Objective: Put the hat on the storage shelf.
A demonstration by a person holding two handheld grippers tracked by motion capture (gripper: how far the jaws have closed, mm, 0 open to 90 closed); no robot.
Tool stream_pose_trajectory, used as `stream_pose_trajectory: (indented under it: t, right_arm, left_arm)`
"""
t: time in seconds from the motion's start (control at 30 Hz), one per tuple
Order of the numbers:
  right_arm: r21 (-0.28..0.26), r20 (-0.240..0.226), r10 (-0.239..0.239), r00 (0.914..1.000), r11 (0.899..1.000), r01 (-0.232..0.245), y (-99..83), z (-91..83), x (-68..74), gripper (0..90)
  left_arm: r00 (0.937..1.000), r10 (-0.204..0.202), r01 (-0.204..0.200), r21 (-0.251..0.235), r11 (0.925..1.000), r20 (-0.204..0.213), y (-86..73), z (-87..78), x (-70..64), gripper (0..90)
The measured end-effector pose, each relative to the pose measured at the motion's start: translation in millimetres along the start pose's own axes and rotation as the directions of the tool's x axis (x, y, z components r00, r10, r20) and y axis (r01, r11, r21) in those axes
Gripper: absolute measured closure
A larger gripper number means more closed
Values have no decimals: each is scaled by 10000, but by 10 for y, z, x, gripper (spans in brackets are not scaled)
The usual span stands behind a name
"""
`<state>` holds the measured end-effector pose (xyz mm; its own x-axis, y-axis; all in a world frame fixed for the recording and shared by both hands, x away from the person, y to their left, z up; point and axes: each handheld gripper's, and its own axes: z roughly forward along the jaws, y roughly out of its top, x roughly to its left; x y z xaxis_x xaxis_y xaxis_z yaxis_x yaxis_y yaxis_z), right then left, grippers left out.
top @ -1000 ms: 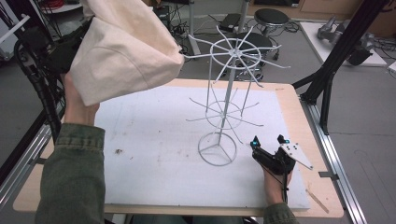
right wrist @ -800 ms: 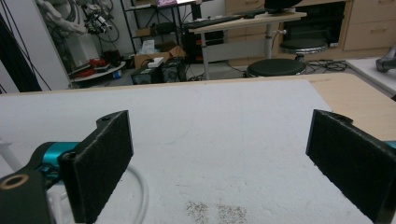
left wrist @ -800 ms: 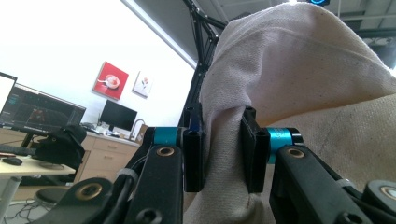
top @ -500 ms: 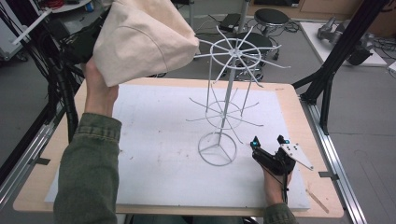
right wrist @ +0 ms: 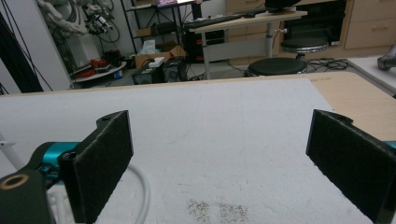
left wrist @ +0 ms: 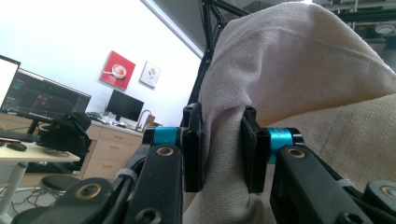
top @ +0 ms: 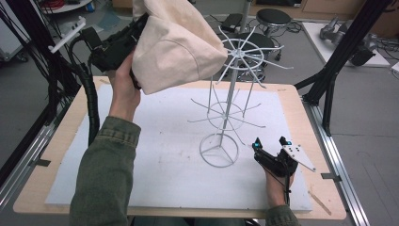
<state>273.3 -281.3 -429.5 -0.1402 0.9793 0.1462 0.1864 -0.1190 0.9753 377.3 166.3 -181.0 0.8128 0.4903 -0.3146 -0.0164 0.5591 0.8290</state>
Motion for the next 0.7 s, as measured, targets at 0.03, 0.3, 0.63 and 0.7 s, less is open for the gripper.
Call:
stream_pose_trajectory:
  t: [0.03,0.3,0.63,0.7]
  right_arm:
    - [26,-6,-10,10000,10000,10,0,0,-1,61]
    - [48,-1,-30,10000,10000,30,-3,4,1,61]
    - [22,5,-69,10000,10000,69,-1,3,0,61]
    - [24,17,-67,10000,10000,67,-1,7,-4,61]
  left_arm:
    - [10000,-59,59,-6,10000,-15,-19,-14,20,740]
    - [10000,-47,47,22,10000,-25,-72,-107,94,740]
    - [9994,234,-219,542,9983,-270,-150,-176,198,739]
    - [9992,228,-209,596,9980,-324,-177,-205,227,739]
